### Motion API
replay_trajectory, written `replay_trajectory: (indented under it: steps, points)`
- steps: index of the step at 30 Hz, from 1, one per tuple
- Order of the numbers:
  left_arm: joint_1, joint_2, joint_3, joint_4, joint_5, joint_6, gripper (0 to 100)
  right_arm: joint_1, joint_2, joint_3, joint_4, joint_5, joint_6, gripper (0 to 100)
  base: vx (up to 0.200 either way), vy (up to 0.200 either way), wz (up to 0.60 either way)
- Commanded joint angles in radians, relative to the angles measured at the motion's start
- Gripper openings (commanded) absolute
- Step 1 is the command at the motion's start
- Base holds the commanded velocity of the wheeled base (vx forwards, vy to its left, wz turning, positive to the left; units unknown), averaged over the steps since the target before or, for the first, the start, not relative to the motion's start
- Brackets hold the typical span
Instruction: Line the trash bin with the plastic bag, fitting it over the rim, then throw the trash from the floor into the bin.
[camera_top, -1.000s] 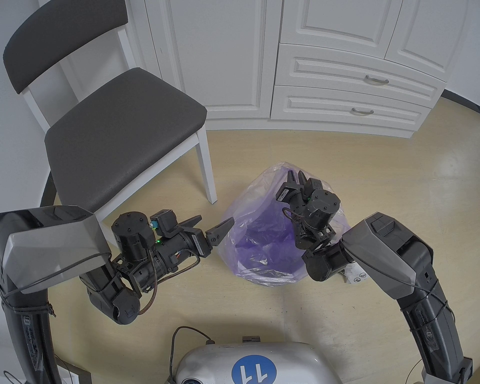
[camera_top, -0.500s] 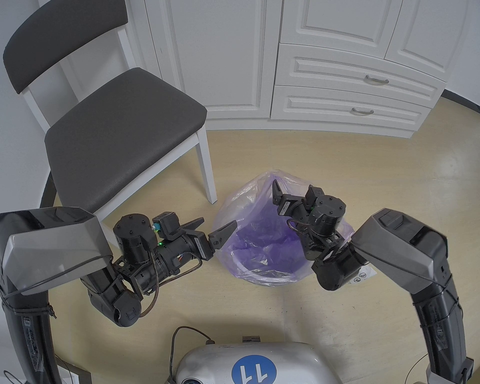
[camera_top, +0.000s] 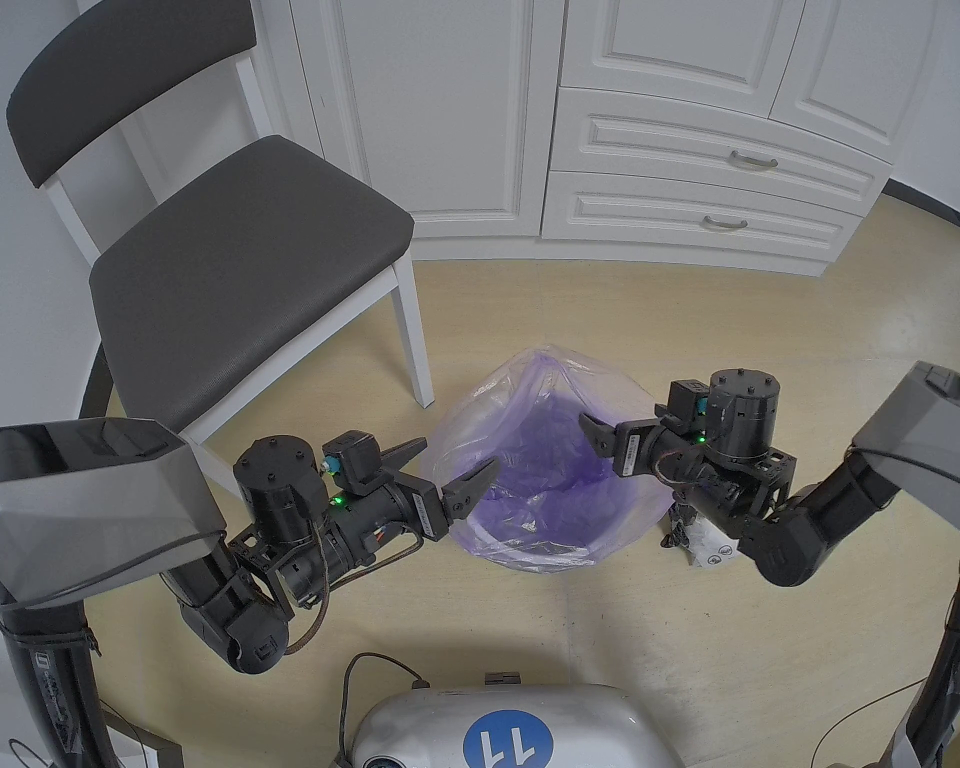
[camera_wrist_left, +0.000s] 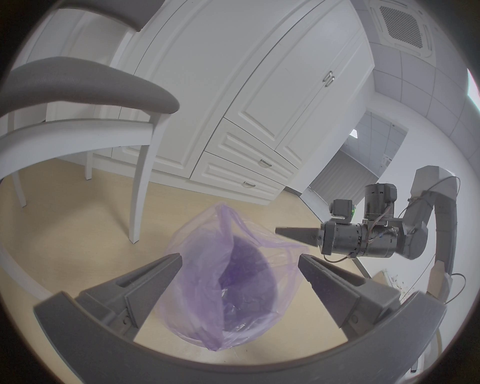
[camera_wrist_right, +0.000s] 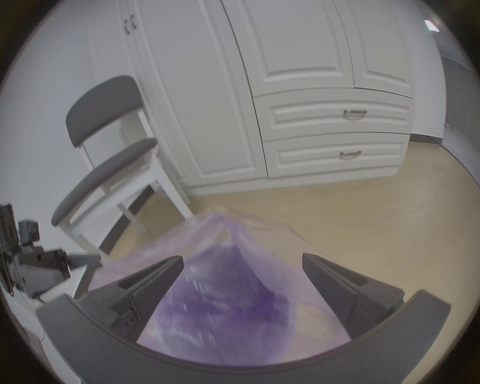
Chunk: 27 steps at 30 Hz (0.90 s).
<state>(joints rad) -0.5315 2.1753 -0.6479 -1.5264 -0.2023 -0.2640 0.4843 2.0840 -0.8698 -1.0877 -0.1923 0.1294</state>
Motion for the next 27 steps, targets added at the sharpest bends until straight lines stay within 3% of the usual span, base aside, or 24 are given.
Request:
replay_trajectory:
  steps: [1, 4, 5, 7, 8, 15, 19, 24, 27]
  points:
    - [-0.058, -0.045, -0.015, 0.088, 0.075, 0.039, 100, -0.038, -0.162, 0.063, 0.184, 0.028, -0.037, 100, 0.000, 0.000, 0.00]
    - [-0.059, -0.042, -0.075, 0.198, 0.170, 0.068, 100, -0.042, -0.153, 0.064, 0.198, 0.022, -0.045, 100, 0.000, 0.000, 0.00]
    - [-0.061, -0.040, -0.115, 0.255, 0.245, 0.069, 100, -0.044, -0.144, 0.066, 0.203, 0.016, -0.062, 100, 0.000, 0.000, 0.00]
    - [-0.065, -0.037, -0.141, 0.287, 0.291, 0.071, 100, -0.049, -0.136, 0.068, 0.203, 0.014, -0.082, 100, 0.000, 0.000, 0.00]
    - [-0.081, -0.035, -0.171, 0.330, 0.353, 0.072, 100, -0.067, -0.117, 0.074, 0.201, 0.008, -0.119, 100, 0.000, 0.000, 0.00]
    - [-0.056, 0.038, -0.254, 0.385, 0.403, 0.071, 100, -0.107, -0.021, 0.048, 0.184, -0.065, -0.194, 100, 0.000, 0.000, 0.00]
    - [-0.030, 0.116, -0.348, 0.384, 0.469, 0.068, 100, -0.119, 0.037, 0.018, 0.161, -0.068, -0.194, 100, 0.000, 0.000, 0.00]
    - [-0.005, 0.149, -0.377, 0.385, 0.482, 0.065, 100, -0.142, 0.100, -0.026, 0.135, -0.070, -0.194, 100, 0.000, 0.000, 0.00]
    - [0.011, 0.184, -0.418, 0.376, 0.488, 0.063, 100, -0.164, 0.142, -0.089, 0.132, -0.108, -0.189, 100, 0.000, 0.000, 0.00]
